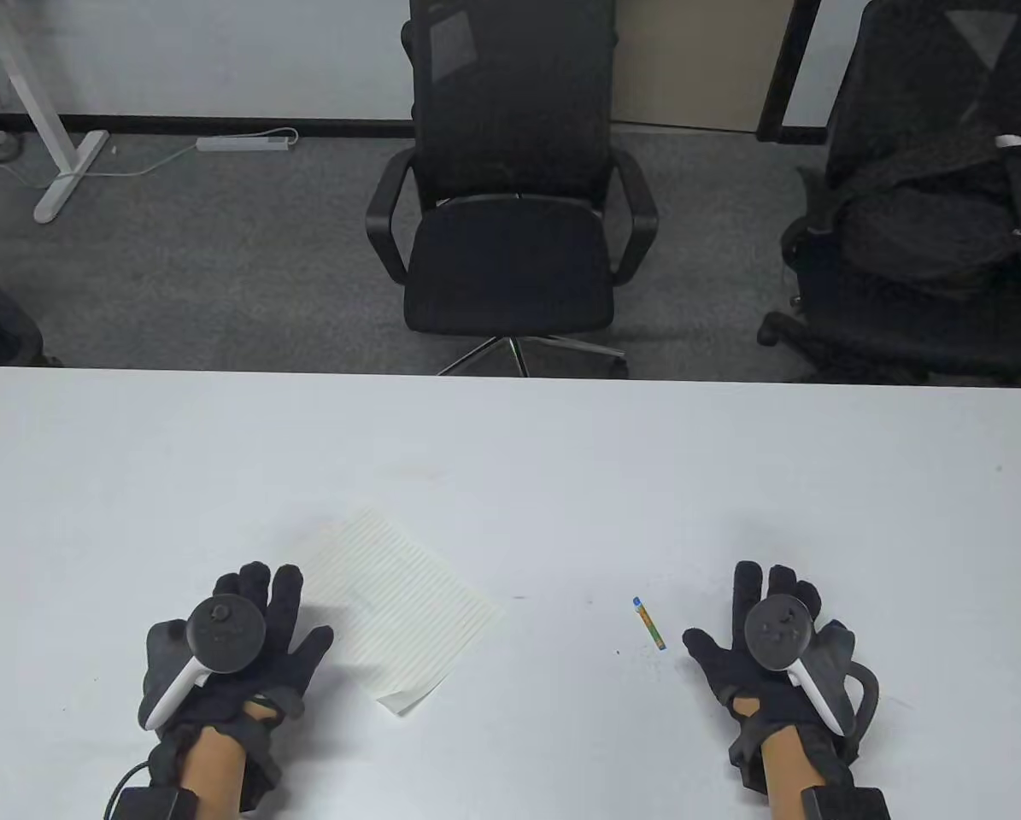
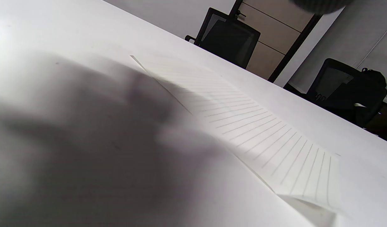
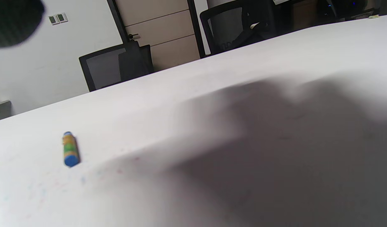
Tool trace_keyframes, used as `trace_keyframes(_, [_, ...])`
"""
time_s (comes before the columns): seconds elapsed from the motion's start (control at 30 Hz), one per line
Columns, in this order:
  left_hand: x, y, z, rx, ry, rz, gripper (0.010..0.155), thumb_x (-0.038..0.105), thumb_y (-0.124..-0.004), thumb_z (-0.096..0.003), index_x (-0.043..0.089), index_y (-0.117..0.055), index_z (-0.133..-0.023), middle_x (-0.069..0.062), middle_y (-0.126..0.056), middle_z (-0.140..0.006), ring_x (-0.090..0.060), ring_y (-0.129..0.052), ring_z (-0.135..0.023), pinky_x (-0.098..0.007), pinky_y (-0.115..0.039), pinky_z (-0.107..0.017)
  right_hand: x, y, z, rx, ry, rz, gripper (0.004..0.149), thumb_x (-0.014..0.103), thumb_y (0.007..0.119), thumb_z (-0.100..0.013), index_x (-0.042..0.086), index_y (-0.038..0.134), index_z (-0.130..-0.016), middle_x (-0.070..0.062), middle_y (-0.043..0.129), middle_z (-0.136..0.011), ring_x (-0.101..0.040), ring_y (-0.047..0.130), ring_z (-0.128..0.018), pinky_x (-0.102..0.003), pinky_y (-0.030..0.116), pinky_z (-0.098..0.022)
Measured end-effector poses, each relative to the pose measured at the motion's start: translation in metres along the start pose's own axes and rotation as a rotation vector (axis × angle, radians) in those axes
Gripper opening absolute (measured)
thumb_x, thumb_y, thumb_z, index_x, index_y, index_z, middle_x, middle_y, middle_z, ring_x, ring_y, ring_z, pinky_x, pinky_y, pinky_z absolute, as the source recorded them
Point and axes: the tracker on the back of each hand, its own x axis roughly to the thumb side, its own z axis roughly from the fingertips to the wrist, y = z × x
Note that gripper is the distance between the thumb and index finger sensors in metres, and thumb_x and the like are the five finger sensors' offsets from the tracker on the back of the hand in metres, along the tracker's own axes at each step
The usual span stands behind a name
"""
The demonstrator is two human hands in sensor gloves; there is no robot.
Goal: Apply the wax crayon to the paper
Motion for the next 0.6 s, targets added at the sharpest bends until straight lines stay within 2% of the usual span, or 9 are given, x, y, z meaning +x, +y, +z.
trace_keyframes(0.1, [0.0, 0.0, 0.0, -0.001, 0.0, 0.004, 0.083, 0.074, -0.056, -0.0466, 0.042, -0.019, -0.114, 0.005, -0.004, -0.116, -0.027, -0.005, -0.111, -0.062, -0.014, -0.073, 0.001, 0.001, 0.0, 0.005, 0.0, 0.011, 0.093, 0.074, 0.07, -0.033, 0.043, 0.016, -0.102, -0.003, 0.014, -0.112, -0.034, 0.021, -0.108, -0.068, 0.025, -0.072])
trace_keyframes(0.2, [0.001, 0.001, 0.0, 0.033, 0.005, 0.029, 0.081, 0.071, -0.058, -0.0477, 0.038, -0.027, -0.115, 0.003, -0.014, -0.118, -0.029, -0.015, -0.113, -0.061, -0.019, -0.075, 0.001, 0.001, 0.0, 0.006, -0.003, 0.011, 0.093, 0.074, 0.07, -0.034, 0.042, 0.016, -0.102, -0.003, 0.015, -0.112, -0.035, 0.022, -0.108, -0.068, 0.025, -0.072])
trace_keyframes(0.33, [0.002, 0.008, -0.002, 0.107, 0.037, 0.045, 0.074, 0.065, -0.063, -0.0487, 0.031, -0.051, -0.113, -0.001, -0.045, -0.117, -0.033, -0.048, -0.112, -0.058, -0.039, -0.078, 0.001, 0.0, 0.0, 0.012, -0.006, 0.005, 0.093, 0.074, 0.07, -0.034, 0.041, 0.016, -0.103, -0.004, 0.016, -0.113, -0.035, 0.024, -0.108, -0.068, 0.027, -0.072])
trace_keyframes(0.4, [0.003, 0.012, -0.006, 0.144, 0.072, 0.039, 0.071, 0.063, -0.066, -0.0482, 0.028, -0.06, -0.109, -0.002, -0.056, -0.114, -0.033, -0.061, -0.107, -0.056, -0.047, -0.077, 0.001, -0.001, -0.001, 0.012, -0.005, -0.006, 0.093, 0.074, 0.07, -0.034, 0.04, 0.017, -0.103, -0.004, 0.017, -0.113, -0.035, 0.024, -0.108, -0.068, 0.027, -0.072])
trace_keyframes(0.6, [0.012, 0.023, -0.035, 0.183, 0.167, -0.142, 0.067, 0.06, -0.07, -0.047, 0.027, -0.066, -0.105, 0.0, -0.065, -0.109, -0.029, -0.071, -0.101, -0.054, -0.054, -0.076, 0.006, -0.001, -0.001, 0.017, -0.015, -0.007, 0.093, 0.073, 0.07, -0.034, 0.04, 0.017, -0.103, -0.005, 0.018, -0.113, -0.035, 0.025, -0.108, -0.068, 0.028, -0.072])
